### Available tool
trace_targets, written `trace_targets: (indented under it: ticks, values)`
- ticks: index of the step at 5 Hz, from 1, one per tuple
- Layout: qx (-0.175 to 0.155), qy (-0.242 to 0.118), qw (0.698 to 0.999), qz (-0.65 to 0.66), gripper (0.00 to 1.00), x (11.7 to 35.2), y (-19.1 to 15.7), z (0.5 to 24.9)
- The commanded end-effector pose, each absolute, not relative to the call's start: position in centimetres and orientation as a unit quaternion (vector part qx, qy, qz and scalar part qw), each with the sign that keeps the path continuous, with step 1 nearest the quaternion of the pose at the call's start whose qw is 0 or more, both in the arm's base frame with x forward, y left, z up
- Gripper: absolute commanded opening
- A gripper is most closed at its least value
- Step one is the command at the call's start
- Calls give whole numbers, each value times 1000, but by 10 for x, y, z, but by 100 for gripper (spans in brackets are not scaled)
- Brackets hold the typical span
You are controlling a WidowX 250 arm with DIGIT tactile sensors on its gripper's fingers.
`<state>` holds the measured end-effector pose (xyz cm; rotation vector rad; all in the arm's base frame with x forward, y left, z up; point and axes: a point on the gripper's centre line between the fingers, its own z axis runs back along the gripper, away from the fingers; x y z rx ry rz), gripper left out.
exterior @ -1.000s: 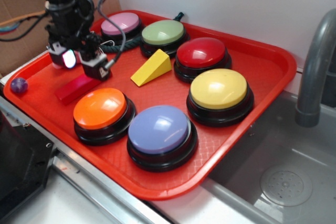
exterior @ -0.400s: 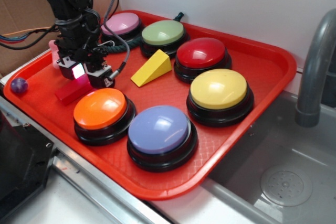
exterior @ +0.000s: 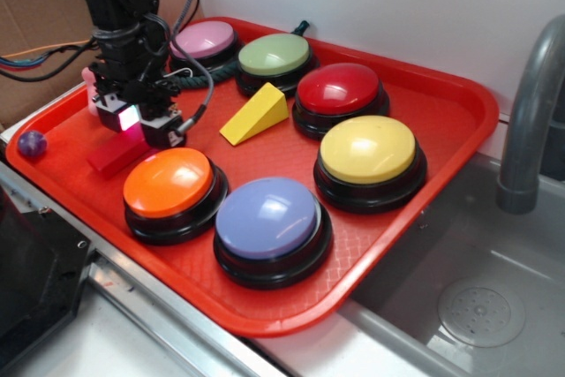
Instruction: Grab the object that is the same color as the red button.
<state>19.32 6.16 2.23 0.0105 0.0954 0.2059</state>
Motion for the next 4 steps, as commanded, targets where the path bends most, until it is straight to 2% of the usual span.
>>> trace_targets:
  ticks: [1,2,3,4]
  values:
    - [5,-33,998,62,0,228,29,131]
    - [15,-59,998,12,0,238,-6,162]
    - [26,-71,997,-10,0,240,-17,167]
    - [64,3,996,-69,41,254,-12,156]
